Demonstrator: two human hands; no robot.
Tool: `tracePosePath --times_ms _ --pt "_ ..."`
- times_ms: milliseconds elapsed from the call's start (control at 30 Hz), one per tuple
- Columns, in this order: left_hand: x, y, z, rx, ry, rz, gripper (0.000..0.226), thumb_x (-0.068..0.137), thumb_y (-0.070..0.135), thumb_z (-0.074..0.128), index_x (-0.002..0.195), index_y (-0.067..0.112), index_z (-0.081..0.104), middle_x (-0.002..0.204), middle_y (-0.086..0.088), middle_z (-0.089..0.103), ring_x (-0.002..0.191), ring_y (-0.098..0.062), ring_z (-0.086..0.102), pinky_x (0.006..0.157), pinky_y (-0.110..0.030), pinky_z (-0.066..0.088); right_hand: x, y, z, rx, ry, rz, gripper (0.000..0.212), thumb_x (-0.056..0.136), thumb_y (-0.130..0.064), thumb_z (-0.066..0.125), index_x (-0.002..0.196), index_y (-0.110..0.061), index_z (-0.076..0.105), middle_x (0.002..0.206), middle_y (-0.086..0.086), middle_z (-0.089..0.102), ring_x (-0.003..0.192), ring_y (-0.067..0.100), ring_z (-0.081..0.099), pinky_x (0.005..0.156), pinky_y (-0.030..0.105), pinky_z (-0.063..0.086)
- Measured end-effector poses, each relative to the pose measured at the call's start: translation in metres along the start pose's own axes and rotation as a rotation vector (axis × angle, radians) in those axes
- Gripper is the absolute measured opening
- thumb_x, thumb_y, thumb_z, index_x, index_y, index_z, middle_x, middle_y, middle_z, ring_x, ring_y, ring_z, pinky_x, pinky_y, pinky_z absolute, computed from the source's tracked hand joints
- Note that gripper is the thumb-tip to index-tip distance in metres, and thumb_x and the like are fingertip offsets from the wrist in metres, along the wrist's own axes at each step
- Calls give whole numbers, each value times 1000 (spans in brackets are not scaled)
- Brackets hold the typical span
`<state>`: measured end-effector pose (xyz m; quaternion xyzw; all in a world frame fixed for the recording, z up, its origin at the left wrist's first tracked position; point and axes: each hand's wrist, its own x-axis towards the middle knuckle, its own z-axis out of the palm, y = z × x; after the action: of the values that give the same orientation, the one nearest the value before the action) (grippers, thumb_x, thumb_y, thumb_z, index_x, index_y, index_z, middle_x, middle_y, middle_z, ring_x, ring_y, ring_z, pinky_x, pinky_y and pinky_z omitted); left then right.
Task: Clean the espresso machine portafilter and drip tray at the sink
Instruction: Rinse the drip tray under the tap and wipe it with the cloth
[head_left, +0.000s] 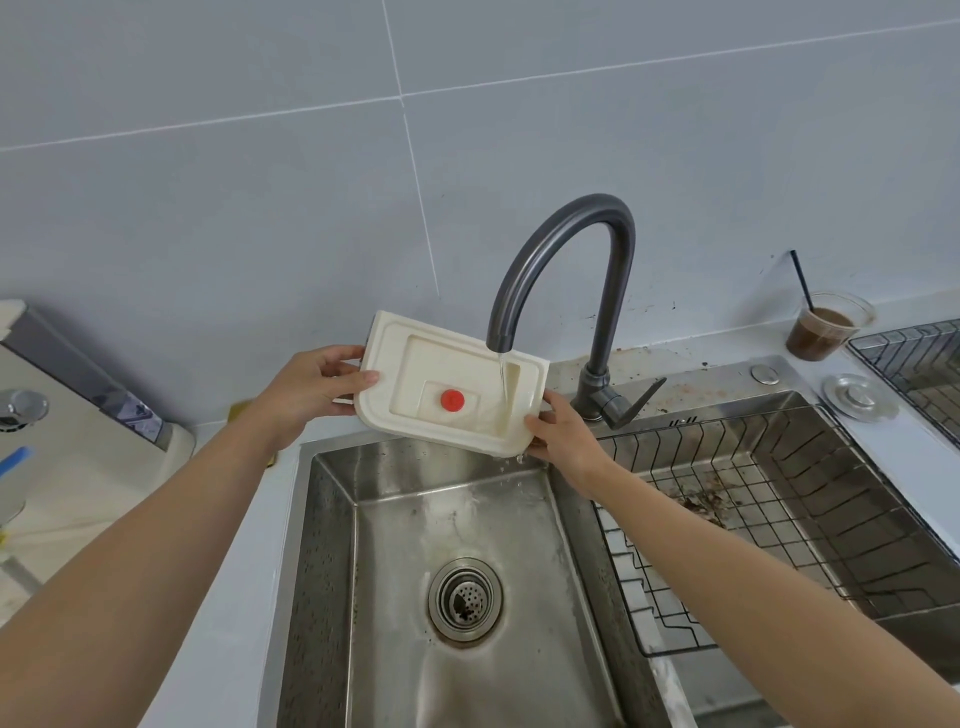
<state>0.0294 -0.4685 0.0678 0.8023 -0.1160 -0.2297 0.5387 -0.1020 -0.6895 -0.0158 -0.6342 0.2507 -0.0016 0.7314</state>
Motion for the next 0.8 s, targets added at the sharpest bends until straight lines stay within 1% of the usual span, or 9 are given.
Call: tracePosePath --times_ms 167,300,367,433,533,600,700,733,800 --pt "-5 -19 3 -61 -38 -80 30 87 11 60 117 12 56 95 -5 66 81 -19 64 59 -18 58 -9 4 -6 -26 -42 37 45 96 -6 42 139 -10 31 117 9 52 103 28 59 86 40 52" --pt "-9 -38 12 -69 -102 -150 13 89 15 58 102 17 61 86 4 74 79 -15 70 67 -23 59 -16 8 -20 -157 -55 77 42 95 -12 45 137 -12 38 117 4 55 81 19 62 81 38 54" --pt "-10 -48 18 -61 -140 -169 19 90 17 57 108 14 61 96 -2 73 89 -21 70 75 -30 58 -20 7 -27 -212 -42 93 43 95 -14 47 137 -14 38 113 7 57 79 20 61 76 35 54" --pt "-12 -54 27 -75 -154 -202 24 91 17 56 113 9 58 104 -11 69 94 -27 67 74 -29 59 -23 4 -33 -251 -33 105 43 95 -16 47 137 -15 38 101 8 60 74 18 58 70 30 54" --pt "-14 -63 40 -124 -179 -256 16 91 17 54 105 11 59 95 -10 70 77 -19 69 63 -22 59 -28 0 -42 -313 -23 106 40 96 -16 46 136 -14 41 79 4 59 63 13 56 67 28 53" --pt "-13 -70 46 -136 -197 -282 13 92 17 54 102 13 60 86 -6 72 71 -17 70 66 -25 59 -32 -2 -46 -347 -18 101 39 96 -17 46 134 -14 43 74 2 57 60 11 54 66 27 53" --pt "-12 -76 54 -152 -219 -297 15 92 17 53 105 14 60 90 -8 71 82 -24 67 76 -31 56 -34 -4 -52 -423 -5 78 37 95 -19 46 132 -15 45 80 1 58 63 13 55 76 36 54" --pt "-12 -76 56 -160 -223 -300 16 92 16 53 107 14 59 94 -9 70 84 -25 66 76 -31 56 -35 -5 -54 -446 1 70 37 95 -20 47 131 -15 46 81 0 59 65 14 56 81 40 54" --pt "-13 -76 62 -179 -233 -304 17 93 15 52 108 13 58 96 -11 68 84 -25 66 71 -29 57 -35 -9 -57 -482 20 59 36 95 -21 47 130 -16 47 82 1 59 69 16 57 83 42 53"
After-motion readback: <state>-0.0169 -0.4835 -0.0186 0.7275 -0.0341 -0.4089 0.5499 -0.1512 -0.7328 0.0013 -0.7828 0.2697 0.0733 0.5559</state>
